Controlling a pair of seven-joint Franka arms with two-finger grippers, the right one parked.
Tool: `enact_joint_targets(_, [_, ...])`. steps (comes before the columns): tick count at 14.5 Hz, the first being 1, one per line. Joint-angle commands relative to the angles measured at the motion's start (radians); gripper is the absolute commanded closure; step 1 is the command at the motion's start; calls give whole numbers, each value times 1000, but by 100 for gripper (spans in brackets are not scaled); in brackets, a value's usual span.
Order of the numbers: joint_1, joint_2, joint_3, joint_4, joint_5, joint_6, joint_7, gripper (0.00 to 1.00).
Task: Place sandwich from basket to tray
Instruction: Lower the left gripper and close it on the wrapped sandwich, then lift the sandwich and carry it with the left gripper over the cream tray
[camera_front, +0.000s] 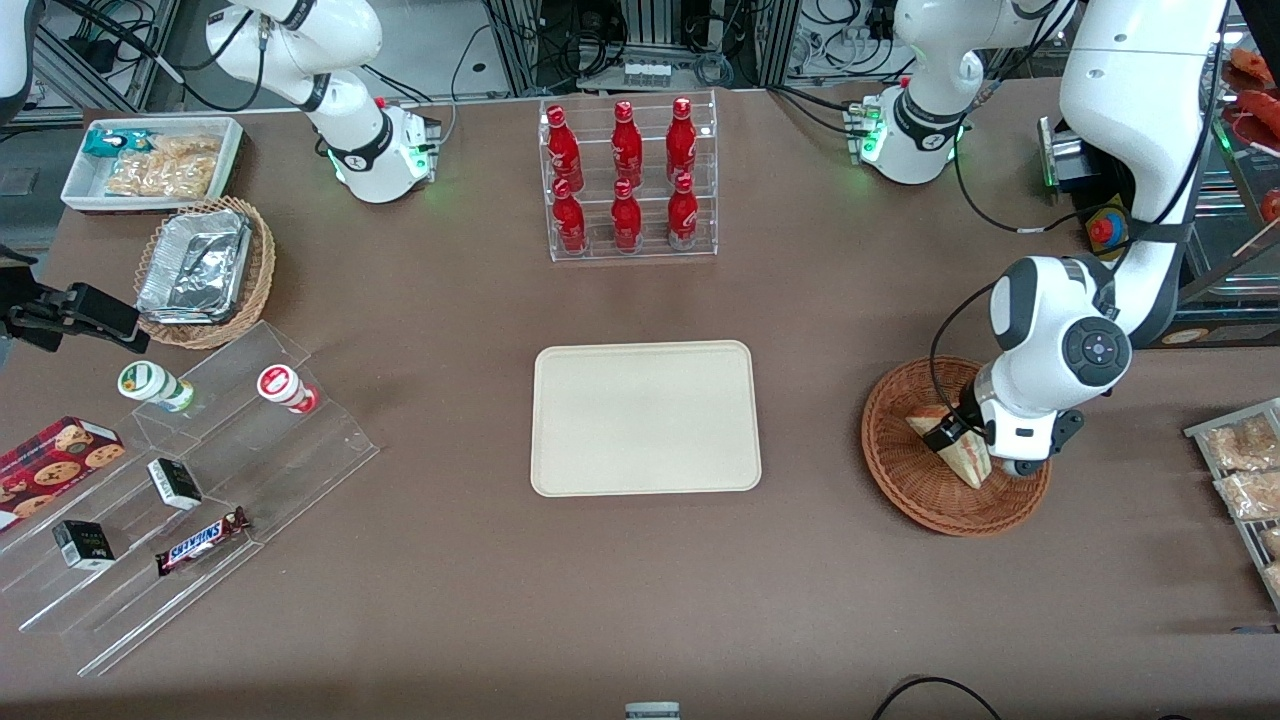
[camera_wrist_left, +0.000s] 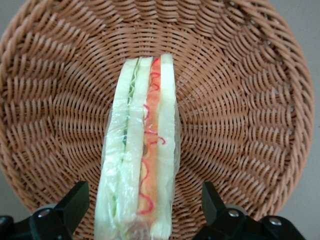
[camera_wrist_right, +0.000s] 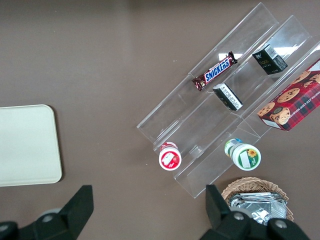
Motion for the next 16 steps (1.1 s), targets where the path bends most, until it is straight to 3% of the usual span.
enact_joint_targets(1, [1, 7, -1, 8, 20, 9, -16, 58])
enact_joint_targets(3, [1, 3, -1, 10, 20, 3, -15, 81])
enact_joint_targets(5, [1, -2, -1, 14, 20, 0, -12, 89])
enact_joint_targets(9, [-24, -56, -5, 77, 20, -155, 66, 90])
enact_joint_targets(13, [-178, -27, -7, 184, 17, -253, 111, 88])
enact_joint_targets(16, [-295, 5, -7, 259, 4, -260, 10, 88])
